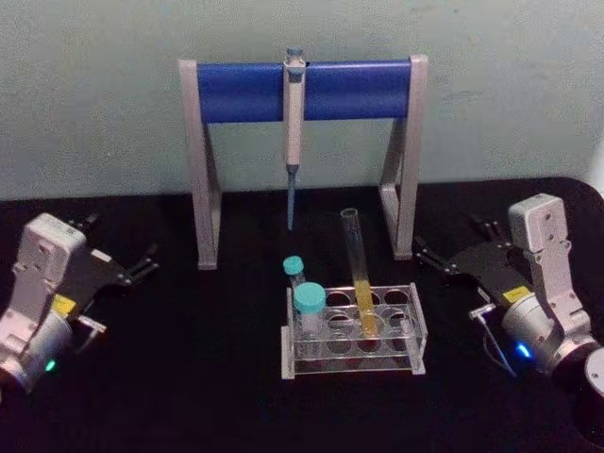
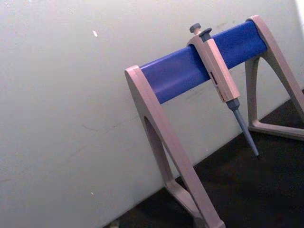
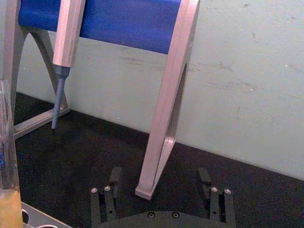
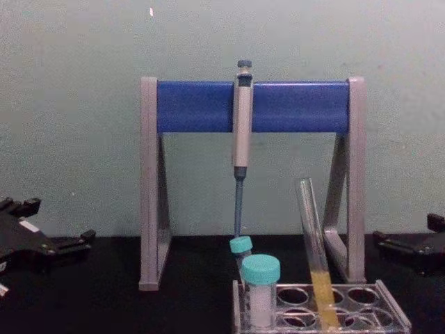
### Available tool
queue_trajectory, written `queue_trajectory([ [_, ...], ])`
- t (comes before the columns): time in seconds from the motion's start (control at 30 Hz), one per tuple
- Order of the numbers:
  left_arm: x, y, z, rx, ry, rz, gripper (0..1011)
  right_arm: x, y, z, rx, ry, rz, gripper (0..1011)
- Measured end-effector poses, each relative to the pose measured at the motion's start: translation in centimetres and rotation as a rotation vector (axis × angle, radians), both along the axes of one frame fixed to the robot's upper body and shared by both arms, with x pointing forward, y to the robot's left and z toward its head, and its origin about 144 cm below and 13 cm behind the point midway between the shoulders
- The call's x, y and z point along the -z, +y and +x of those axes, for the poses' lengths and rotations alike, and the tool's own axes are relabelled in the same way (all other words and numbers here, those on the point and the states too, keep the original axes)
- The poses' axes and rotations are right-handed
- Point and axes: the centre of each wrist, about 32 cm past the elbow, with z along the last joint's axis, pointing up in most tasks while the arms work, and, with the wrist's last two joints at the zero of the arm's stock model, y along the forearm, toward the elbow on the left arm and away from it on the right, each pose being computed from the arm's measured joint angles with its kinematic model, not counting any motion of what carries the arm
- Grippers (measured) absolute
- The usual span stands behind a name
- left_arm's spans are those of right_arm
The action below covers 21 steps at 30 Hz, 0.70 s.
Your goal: Pick up the test tube from the test tube rack, shake it, then place it back into the test tube rack.
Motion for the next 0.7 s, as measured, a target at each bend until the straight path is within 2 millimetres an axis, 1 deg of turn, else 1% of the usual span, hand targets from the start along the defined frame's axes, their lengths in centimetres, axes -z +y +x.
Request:
queue_trajectory([
  [0.7,0.0,0.0,0.0,0.0,0.0,0.0,1001,-0.03,0.06,-0.06,0.001,-0.004,-0.001,1000],
])
